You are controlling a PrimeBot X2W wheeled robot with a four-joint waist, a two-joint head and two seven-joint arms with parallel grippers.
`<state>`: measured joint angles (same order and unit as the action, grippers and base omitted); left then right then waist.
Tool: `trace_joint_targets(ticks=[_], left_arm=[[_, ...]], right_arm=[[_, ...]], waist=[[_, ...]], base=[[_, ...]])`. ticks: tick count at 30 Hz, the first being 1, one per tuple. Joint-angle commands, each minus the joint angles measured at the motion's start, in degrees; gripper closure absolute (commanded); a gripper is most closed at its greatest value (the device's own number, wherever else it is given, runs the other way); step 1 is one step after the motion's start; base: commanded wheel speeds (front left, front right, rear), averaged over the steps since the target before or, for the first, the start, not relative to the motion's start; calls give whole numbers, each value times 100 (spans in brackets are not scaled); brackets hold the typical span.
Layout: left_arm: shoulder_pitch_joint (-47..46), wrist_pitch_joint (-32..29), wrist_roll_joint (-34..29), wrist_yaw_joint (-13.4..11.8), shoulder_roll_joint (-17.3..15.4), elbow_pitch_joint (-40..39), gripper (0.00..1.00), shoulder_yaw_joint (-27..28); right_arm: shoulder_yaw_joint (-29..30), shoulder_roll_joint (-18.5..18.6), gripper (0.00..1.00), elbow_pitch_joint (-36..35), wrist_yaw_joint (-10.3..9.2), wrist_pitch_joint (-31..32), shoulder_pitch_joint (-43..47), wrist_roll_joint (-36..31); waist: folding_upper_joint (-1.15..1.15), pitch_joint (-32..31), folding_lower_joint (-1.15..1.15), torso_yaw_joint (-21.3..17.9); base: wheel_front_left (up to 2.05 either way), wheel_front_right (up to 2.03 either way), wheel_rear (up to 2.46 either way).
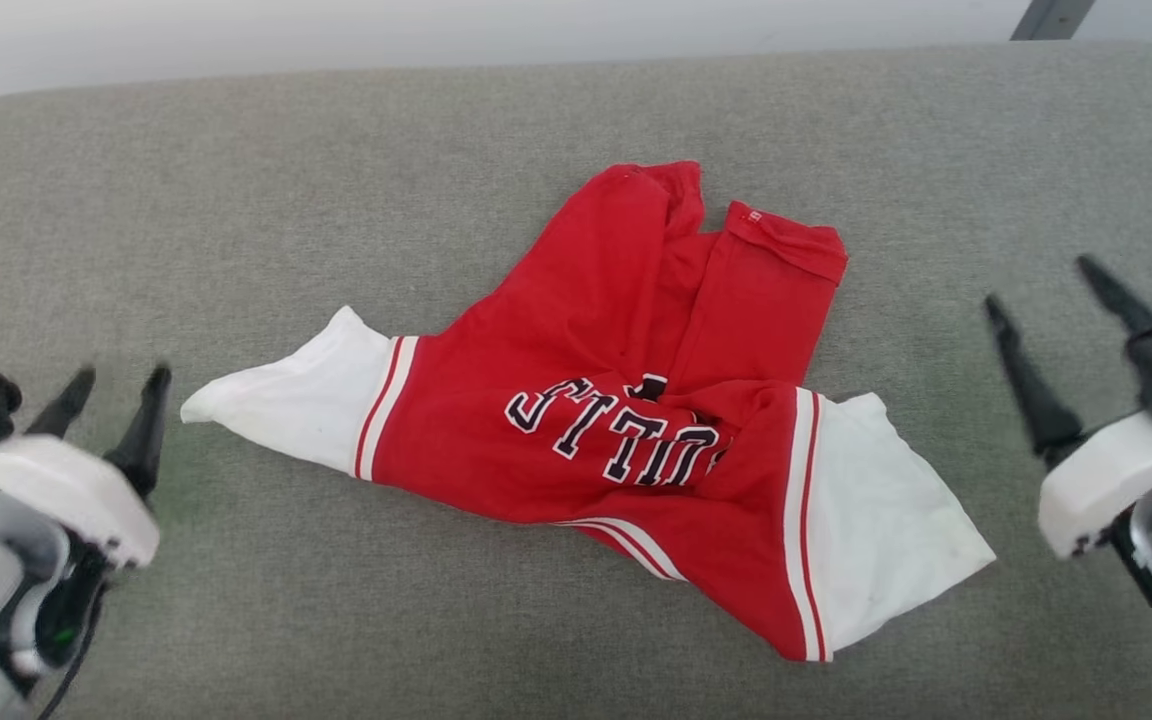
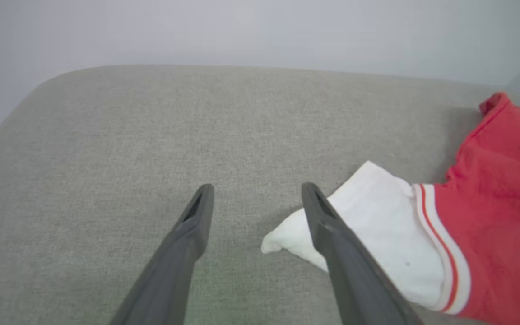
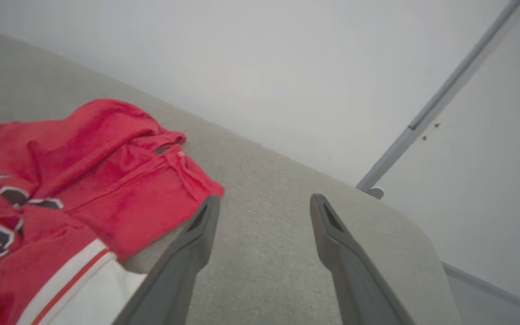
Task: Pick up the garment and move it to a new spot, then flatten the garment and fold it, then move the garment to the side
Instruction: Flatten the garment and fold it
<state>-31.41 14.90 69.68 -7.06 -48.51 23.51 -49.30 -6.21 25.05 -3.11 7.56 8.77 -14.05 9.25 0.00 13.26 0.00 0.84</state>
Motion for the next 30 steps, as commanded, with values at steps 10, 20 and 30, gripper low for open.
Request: trace_joint_targets(ticks=[10, 20, 30], left_arm=[[1904, 36, -2241, -259, 1547, -1425, 0, 3161], [2274, 37, -3437, 403, 2507, -1658, 0, 4411], [2075, 37, -3942, 905, 3005, -1599, 0, 4879]], right_arm=[[-2550, 2360, 0, -1369, -14, 1365, 179, 1511], [-3679, 3511, 0, -1795, -14, 2313, -189, 1986], [-4473, 3237, 0, -1243, -13, 2189, -806, 1586]], waist=[[0, 246, 0, -31], [0, 665, 0, 57], [0, 970, 0, 321]], base=[[0, 0, 0], [0, 0, 0], [0, 0, 0]])
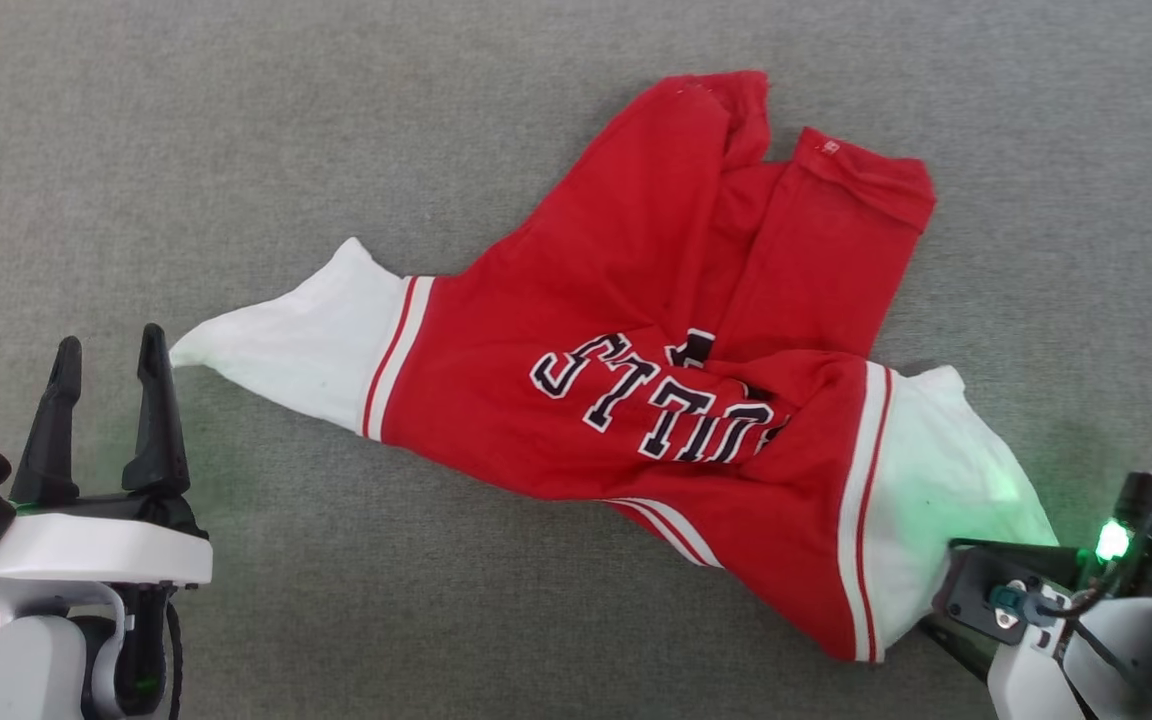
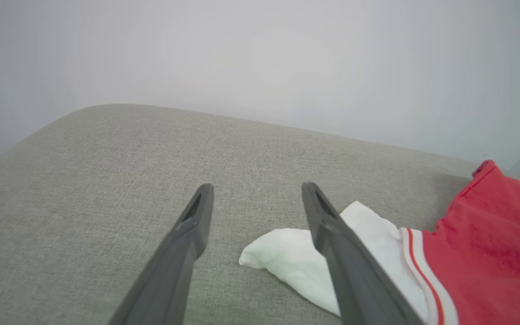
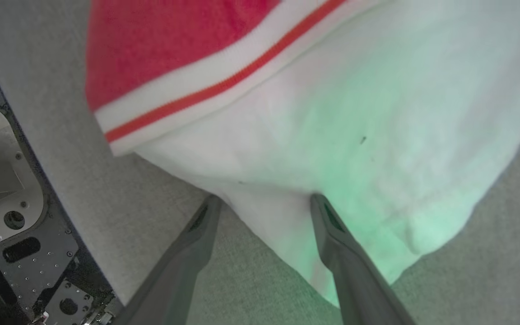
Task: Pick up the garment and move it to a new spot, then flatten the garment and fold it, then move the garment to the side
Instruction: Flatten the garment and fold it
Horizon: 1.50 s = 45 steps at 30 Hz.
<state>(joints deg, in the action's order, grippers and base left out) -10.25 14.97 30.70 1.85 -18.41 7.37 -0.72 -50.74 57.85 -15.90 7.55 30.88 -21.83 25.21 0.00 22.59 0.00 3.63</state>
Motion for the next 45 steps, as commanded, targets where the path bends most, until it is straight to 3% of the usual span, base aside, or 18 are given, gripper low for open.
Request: trace_joint_targets(ticks=[1, 2, 3, 4, 5, 9, 11, 14, 18, 23, 27, 35, 40, 42, 43, 44, 45], left_arm=[[-51, 31, -89, 58, 30, 24, 0, 68], [-62, 31, -138, 105, 45, 27, 0, 96], [-78, 31, -188, 148, 43, 27, 0, 119], [-97, 31, -225, 188, 23, 25, 0, 142], [-116, 31, -265, 240, -9, 42, 0, 134], [-279, -171, -438, 431, -409, 66, 0, -148], [-406, -520, -538, 521, -854, -71, 0, -482], [-591, -1392, -408, 564, -1880, -540, 0, -1598], [-1176, -2442, 471, 550, -3424, -1345, 0, -3133], [-2169, -3063, 1045, 553, -4521, -1743, 0, -4531], [-2831, -2990, 1201, 552, -4710, -1492, 0, -5222], [-3642, -2530, 1452, 554, -4503, -620, 0, -6424], [-4004, -2371, 1588, 554, -4401, -288, 0, -6881], [-4132, -2253, 1741, 554, -4343, -186, 34, -7012], [-4189, -2199, 1788, 554, -4324, -142, 82, -7069], [-4231, -2146, 1827, 554, -4319, -96, 100, -7107], [-4243, -2094, 1918, 554, -4323, -62, 100, -7137]], right_arm=[[-88, -93, 0, 128, -12, -36, -92, -24], [-171, -110, 12, 192, -13, -51, -147, -84], [-244, -135, 53, 269, -13, -59, -200, -90], [-283, -160, 83, 356, -13, -84, -252, -101], [-302, -176, 100, 413, -15, -110, -307, -140], [-359, -242, 100, 637, -16, -210, -395, -117], [-361, -293, 100, 711, -21, -210, -424, -130], [-341, -371, 100, 736, -22, -196, -496, -153], [-359, -436, 100, 729, -24, -186, -609, -193], [-427, -542, 100, 775, -27, -199, -753, -207], [-475, -605, 100, 842, -27, -197, -817, -204], [-516, -760, 100, 973, -32, -220, -906, -230], [-521, -787, 100, 1010, -33, -241, -976, -239], [-513, -800, 100, 1033, -34, -270, -1005, -246], [-487, -813, 100, 1045, -35, -290, -1021, -259], [-465, -823, 100, 1065, -36, -317, -1026, -270], [-434, -834, 100, 1080, -46, -358, -1020, -273]], waist=[[0, 46, 0, 59], [0, 48, 0, 74], [0, 49, 0, 84], [0, 48, 0, 92], [0, 49, 0, 102], [0, 45, 0, 112], [0, 42, 0, 105], [0, 48, 0, 60], [0, 123, 0, -22], [0, 264, 0, -154], [0, 344, 0, -241], [0, 458, 0, -325], [0, 479, 0, -337], [0, 477, 0, -346], [0, 469, 0, -355], [0, 451, 0, -363], [0, 419, 0, -377]], base=[[0, 0, 0], [0, 0, 0], [0, 0, 0], [0, 0, 0], [0, 0, 0], [0, 0, 0], [0, 0, 0], [0, 0, 0], [0, 0, 0], [0, 0, 0], [0, 0, 0], [0, 0, 0], [0, 0, 0], [0, 0, 0], [0, 0, 0], [0, 0, 0], [0, 0, 0]])
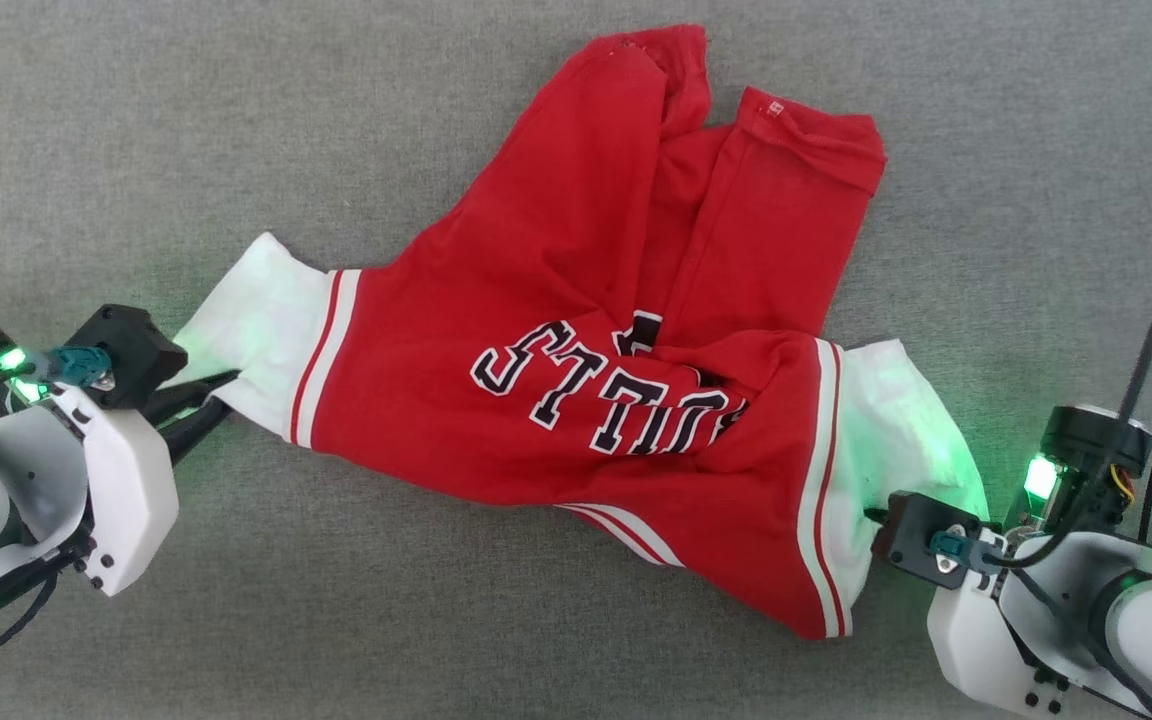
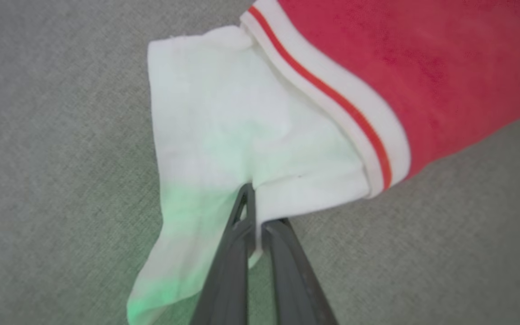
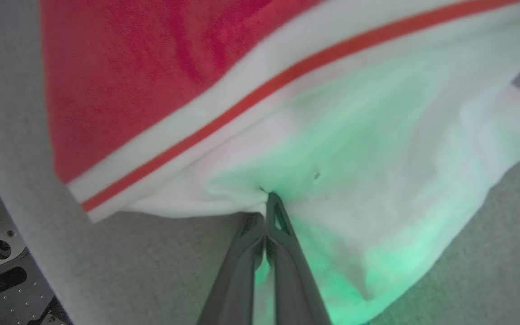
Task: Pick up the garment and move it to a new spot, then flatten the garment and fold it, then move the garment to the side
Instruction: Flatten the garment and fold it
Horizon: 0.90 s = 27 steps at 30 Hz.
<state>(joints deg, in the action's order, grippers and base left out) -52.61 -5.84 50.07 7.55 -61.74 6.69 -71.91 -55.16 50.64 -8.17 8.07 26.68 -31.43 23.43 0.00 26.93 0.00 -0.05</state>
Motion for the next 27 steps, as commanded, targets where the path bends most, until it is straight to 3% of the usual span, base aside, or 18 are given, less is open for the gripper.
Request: trace_joint_targets(ticks=[1, 9, 12, 13, 17, 21, 27], left_arm=[[-20, 38, 70, -16, 3, 29, 100, -45], [112, 961, 1156, -16, -165, -158, 100, 66], [179, 1434, 1546, -16, -259, -320, 100, 199], [199, 1713, 1810, -16, -264, -463, 100, 336], [164, 2000, 2350, -16, -187, -737, 100, 647], [-137, 2055, 2528, -16, 84, -669, 100, 820], [-1076, 1832, 2923, -16, 835, 131, 100, 1045]], right_arm=[[60, -121, 100, 299, -107, 7, -53, -110], [1234, -136, 100, -8, -70, -639, 289, -359], [2064, -182, 100, -192, -71, -820, 569, -480], [2682, -337, 100, -325, -71, -921, 858, -524], [3783, -662, 100, -590, -68, -1041, 1295, -641], [4162, -930, 100, -643, -66, -1018, 1174, -638], [4048, -1241, 100, 96, -66, -938, -224, -400]], waist=[[0, -53, 0, -23], [0, -392, 0, -169], [0, -502, 0, -186], [0, -552, 0, -179], [0, -551, 0, -150], [0, -425, 0, -117], [0, -77, 0, -76]], base=[[0, 0, 0], [0, 0, 0], [0, 0, 0], [0, 0, 0], [0, 0, 0], [0, 0, 0], [0, 0, 0]])
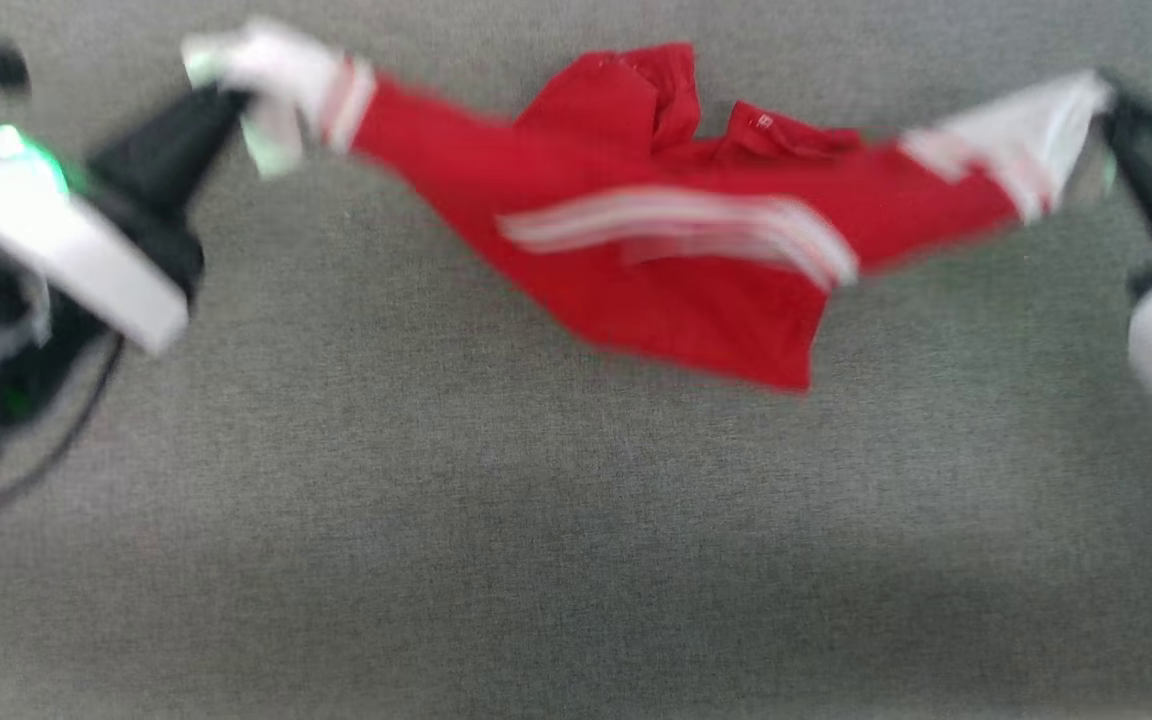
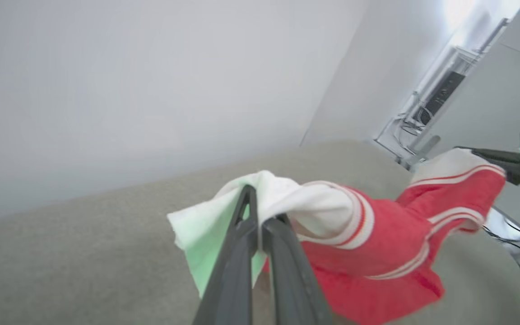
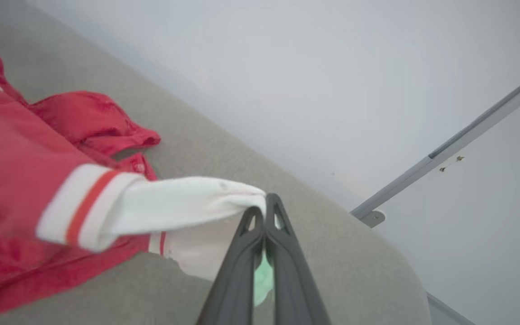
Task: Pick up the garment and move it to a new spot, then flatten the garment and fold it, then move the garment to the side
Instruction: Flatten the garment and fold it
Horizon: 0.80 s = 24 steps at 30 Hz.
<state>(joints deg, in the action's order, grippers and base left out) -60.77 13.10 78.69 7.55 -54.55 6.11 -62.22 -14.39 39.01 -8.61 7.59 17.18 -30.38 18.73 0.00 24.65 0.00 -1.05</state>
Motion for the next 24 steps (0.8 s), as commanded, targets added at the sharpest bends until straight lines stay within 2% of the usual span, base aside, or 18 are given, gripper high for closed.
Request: trace_joint_targets(ticks=[1, 5, 10, 11, 16, 20, 24], left_arm=[[-459, -143, 148, -15, 276, 368, 100, 106], [-1391, -378, 237, -15, 736, 1410, 100, 325], [-2633, -155, 249, -15, 1326, 2838, 100, 804], [-2633, -155, 249, -15, 1326, 2838, 100, 804], [-3679, 86, 252, -16, 1746, 3609, 100, 1247], [-3848, 113, 340, -16, 1975, 3843, 100, 1308], [-3217, -298, 608, -16, 1891, 3687, 100, 1081]], right_arm=[[-52, -141, 100, 331, -18, 1, -678, 129], [-70, -530, 100, 1217, -18, -136, -2131, 225], [120, -1106, 100, 2543, -18, -463, -3907, 60], [120, -1106, 100, 2543, -18, -463, -3907, 60], [495, -1549, 100, 3587, -18, -1023, -5224, -527], [503, -1737, 100, 4173, -18, -1261, -5575, -848], [243, -1718, 100, 4529, -18, -1361, -5265, -815]], waist=[[0, 221, 0, 16], [0, 461, 0, -54], [0, 578, 0, -142], [0, 578, 0, -142], [0, 586, 0, -172], [0, 503, 0, -126], [0, 380, 0, -92]], base=[[0, 0, 0], [0, 0, 0], [0, 0, 0], [0, 0, 0], [0, 0, 0], [0, 0, 0], [0, 0, 0]])
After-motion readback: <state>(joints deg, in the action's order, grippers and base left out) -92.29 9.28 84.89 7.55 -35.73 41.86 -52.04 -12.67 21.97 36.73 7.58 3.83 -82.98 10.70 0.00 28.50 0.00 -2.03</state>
